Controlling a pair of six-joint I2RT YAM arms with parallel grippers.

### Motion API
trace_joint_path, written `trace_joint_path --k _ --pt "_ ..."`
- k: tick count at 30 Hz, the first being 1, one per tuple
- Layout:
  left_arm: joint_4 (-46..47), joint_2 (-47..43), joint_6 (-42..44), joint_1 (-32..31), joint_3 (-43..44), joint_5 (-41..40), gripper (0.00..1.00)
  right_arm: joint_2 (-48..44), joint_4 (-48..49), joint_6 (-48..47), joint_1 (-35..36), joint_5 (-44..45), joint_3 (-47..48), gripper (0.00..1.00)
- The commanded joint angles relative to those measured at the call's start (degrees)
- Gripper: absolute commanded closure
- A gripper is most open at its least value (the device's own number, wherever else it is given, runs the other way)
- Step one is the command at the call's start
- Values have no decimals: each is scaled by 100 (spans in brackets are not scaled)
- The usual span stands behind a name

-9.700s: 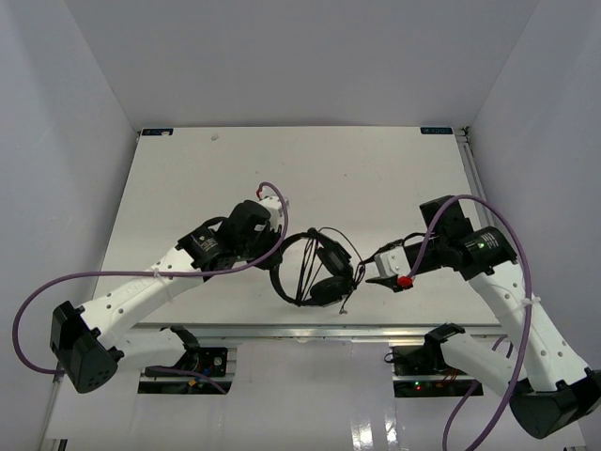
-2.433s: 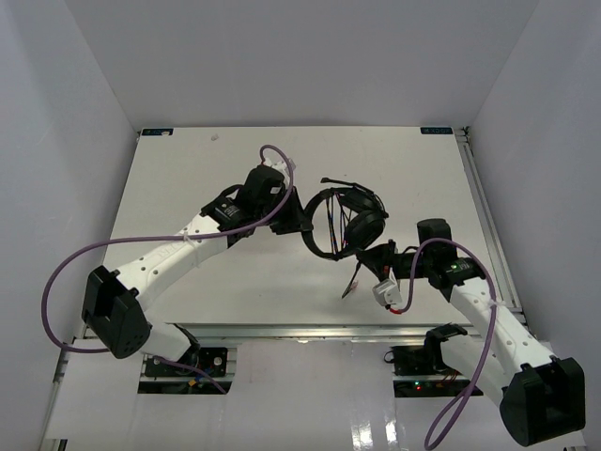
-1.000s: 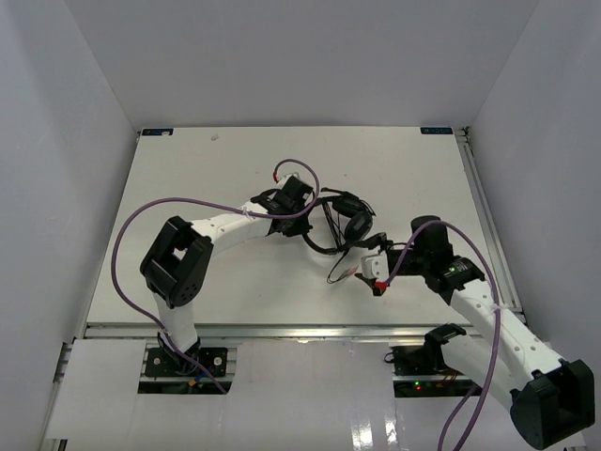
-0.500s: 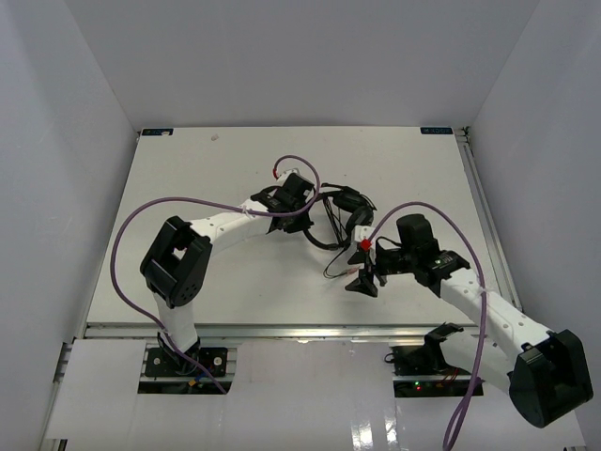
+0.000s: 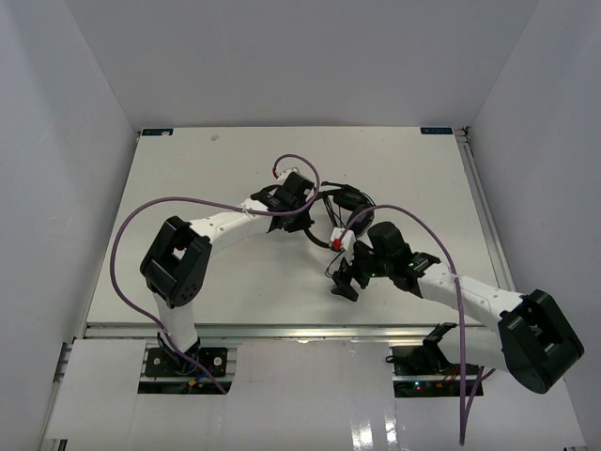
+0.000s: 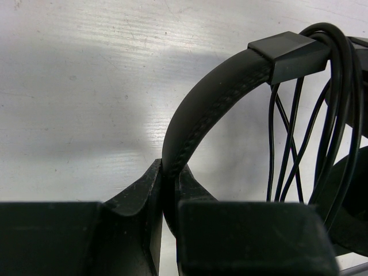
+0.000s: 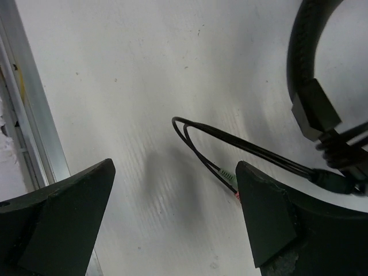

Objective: Wrap the headphones

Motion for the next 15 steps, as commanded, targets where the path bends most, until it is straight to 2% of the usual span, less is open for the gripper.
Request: trace_joint_path --k 1,6,15 --pt "215 -218 -145 21 232 44 100 460 802 84 460 576 171 4" --pt "207 -261 -107 21 217 20 100 752 1204 -175 711 987 123 6" --pt "223 -361 -115 21 110 32 100 1398 1814 -412 787 1337 164 30"
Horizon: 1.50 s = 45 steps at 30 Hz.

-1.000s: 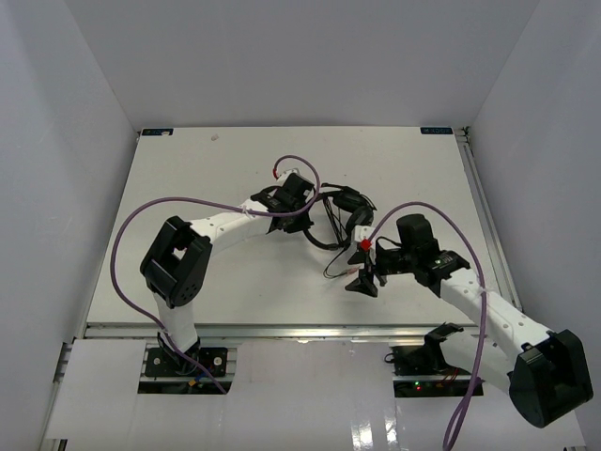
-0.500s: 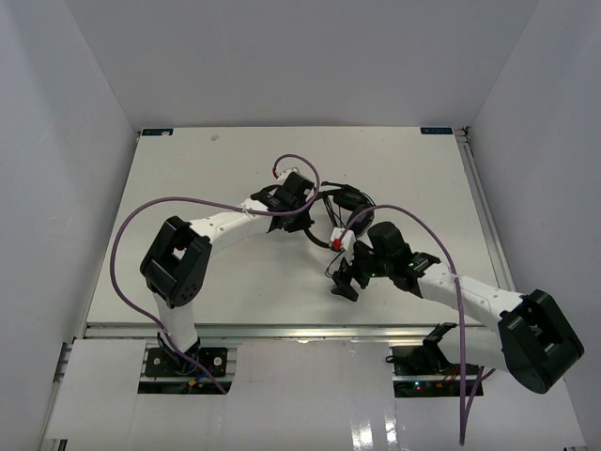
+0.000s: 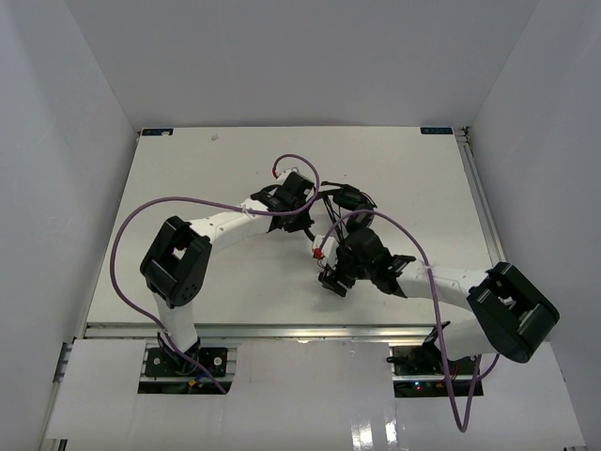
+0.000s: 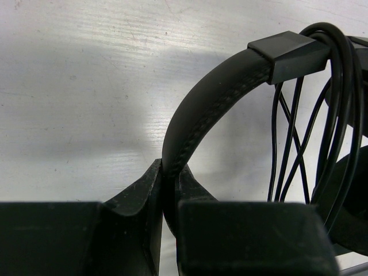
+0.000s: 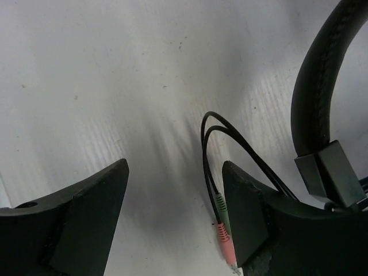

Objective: Wrap the headphones

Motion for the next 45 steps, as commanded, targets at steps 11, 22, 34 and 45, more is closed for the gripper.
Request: trace_joint_path --k 11,22,34,45 --pt "242 -456 -73 30 38 70 100 671 163 -147 53 259 561 47" --pt "256 -725 -62 56 -219 68 100 854 -137 -220 57 -41 782 83" --pt "412 -804 -81 56 -444 172 100 -604 -2048 -1924 53 -1740 1046 92" --pt "314 -974 72 56 -645 402 100 -927 -3844 -2623 -284 -1969 2334 92"
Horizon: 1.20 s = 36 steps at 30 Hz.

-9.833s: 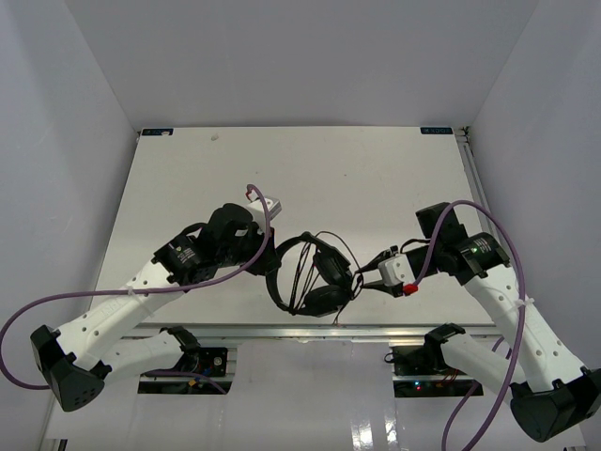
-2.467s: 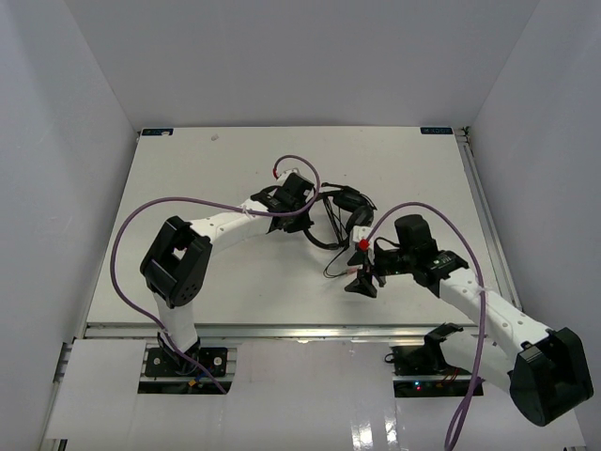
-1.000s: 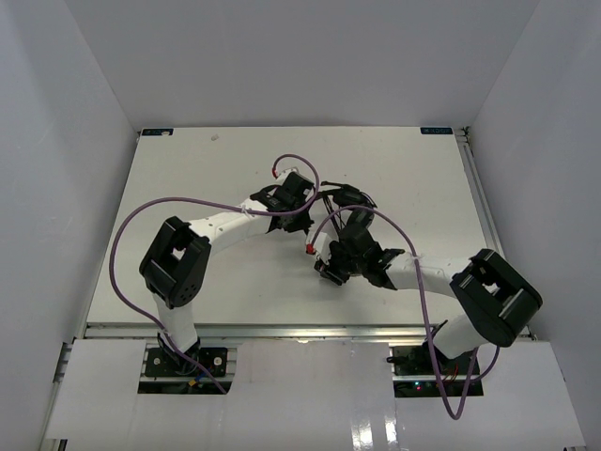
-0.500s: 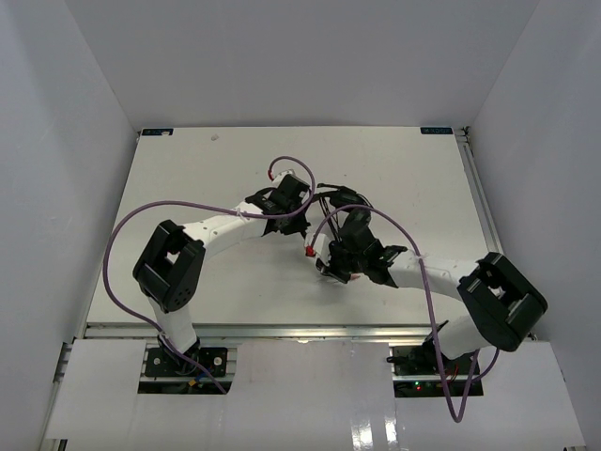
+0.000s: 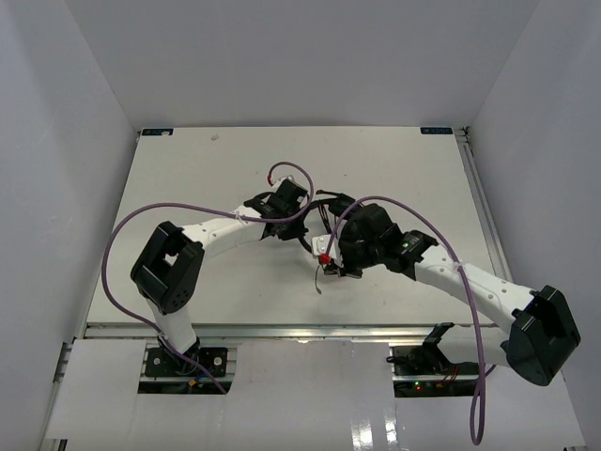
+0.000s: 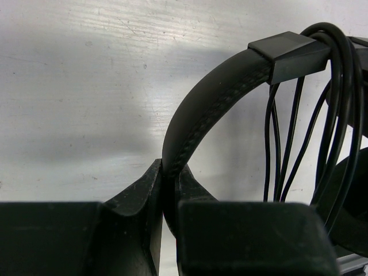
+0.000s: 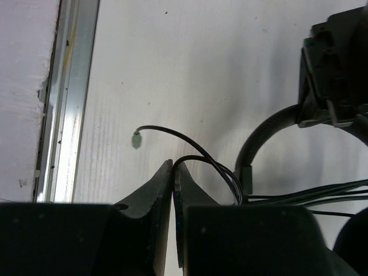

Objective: Wrap the headphones

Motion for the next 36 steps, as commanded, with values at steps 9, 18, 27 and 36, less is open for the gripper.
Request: trace_joint_path --k 9,18,27,36 --pt "90 -518 252 2 -13 479 100 310 -647 230 -376 -50 1561 92" --pt "-254 -204 748 -269 385 488 100 842 -968 131 -476 199 2177 92" --pt "-310 -415 709 -276 -3 248 100 987 388 1907 -956 490 1508 92" --pt "-583 -347 440 -265 108 -105 100 1237 1072 3408 -1407 652 1397 92"
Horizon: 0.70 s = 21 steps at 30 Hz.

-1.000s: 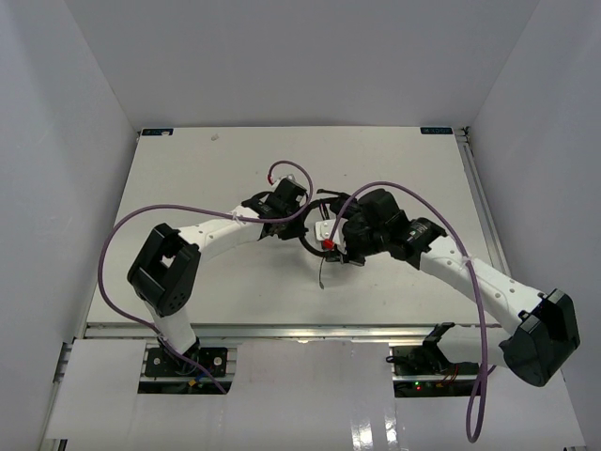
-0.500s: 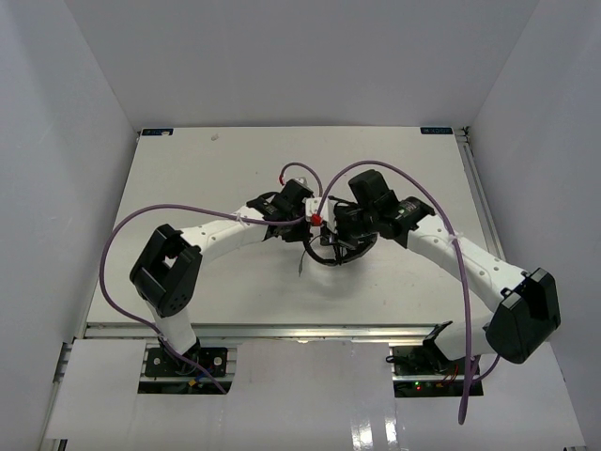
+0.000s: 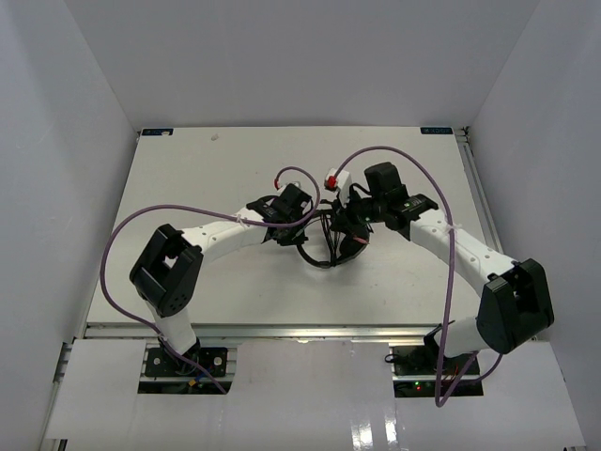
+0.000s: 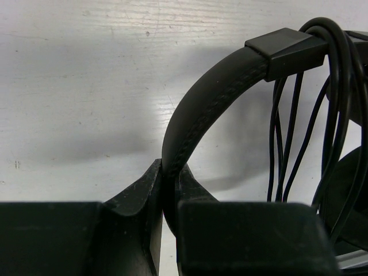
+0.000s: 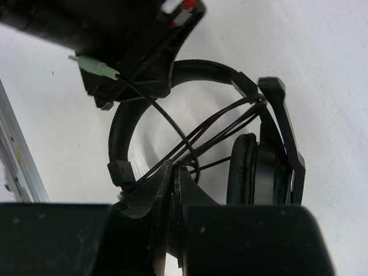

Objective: Wrap the headphones

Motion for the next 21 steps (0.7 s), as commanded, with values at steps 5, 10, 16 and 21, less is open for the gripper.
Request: trace_joint_path --k 5,10,16,21 --pt "-174 -171 -140 -33 159 -222 100 143 1226 1634 -166 714 -179 92" --pt "-290 -53 -122 -24 192 -378 100 590 1439 2054 -166 692 18 92" --pt "-498 -31 -120 161 118 -608 100 1193 1432 2315 -168 419 451 92" --pt "-624 11 16 417 180 -692 100 1602 1367 2293 -166 385 817 92"
